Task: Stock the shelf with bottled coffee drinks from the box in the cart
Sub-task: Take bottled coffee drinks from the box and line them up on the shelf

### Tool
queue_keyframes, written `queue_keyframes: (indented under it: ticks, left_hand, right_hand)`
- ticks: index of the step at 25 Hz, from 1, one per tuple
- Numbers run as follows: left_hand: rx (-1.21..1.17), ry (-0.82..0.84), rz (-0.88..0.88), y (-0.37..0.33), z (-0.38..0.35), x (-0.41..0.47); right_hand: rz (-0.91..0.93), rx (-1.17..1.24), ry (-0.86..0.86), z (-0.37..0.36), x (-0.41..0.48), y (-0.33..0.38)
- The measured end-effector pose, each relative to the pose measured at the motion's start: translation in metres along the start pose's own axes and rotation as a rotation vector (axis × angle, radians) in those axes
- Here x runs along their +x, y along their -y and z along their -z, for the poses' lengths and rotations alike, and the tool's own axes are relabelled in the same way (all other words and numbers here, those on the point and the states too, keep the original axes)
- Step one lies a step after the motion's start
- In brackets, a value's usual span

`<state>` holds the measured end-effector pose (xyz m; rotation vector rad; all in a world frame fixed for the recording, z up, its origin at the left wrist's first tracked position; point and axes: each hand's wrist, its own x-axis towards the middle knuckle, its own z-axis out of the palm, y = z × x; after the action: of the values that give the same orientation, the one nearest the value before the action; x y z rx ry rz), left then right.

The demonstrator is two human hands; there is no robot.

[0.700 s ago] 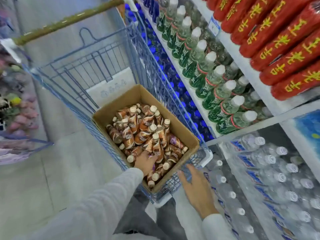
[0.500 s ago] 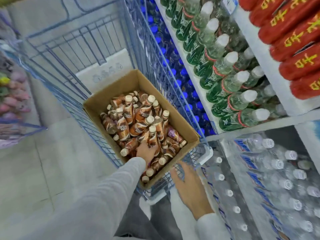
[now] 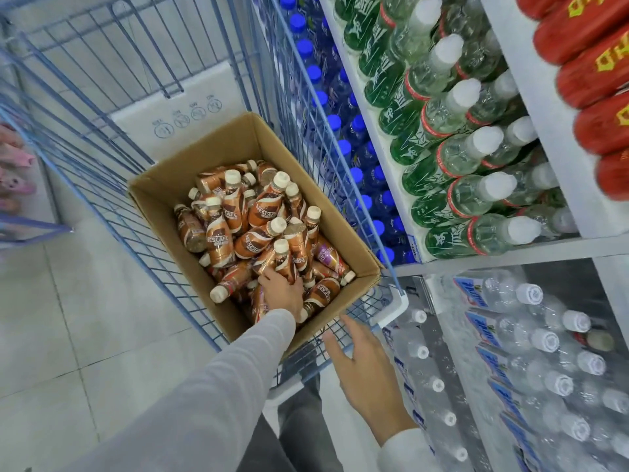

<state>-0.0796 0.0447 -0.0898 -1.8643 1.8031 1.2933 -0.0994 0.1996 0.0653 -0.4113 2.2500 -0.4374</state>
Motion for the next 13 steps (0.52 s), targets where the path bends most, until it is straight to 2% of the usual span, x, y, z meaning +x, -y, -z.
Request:
queue_keyframes:
  ticks: [9, 13]
  left_hand:
    - [-0.200, -0.011, -0.220, 0.027, 0.082, -0.049]
    - [-0.418, -0.050, -0.218, 0.038, 0.129, -0.075]
  right_hand:
    - [0.017, 0.113, 0.043, 0.013, 0.013, 0.012]
    - [0.002, 0.171, 0.089, 0.009, 0.031, 0.027]
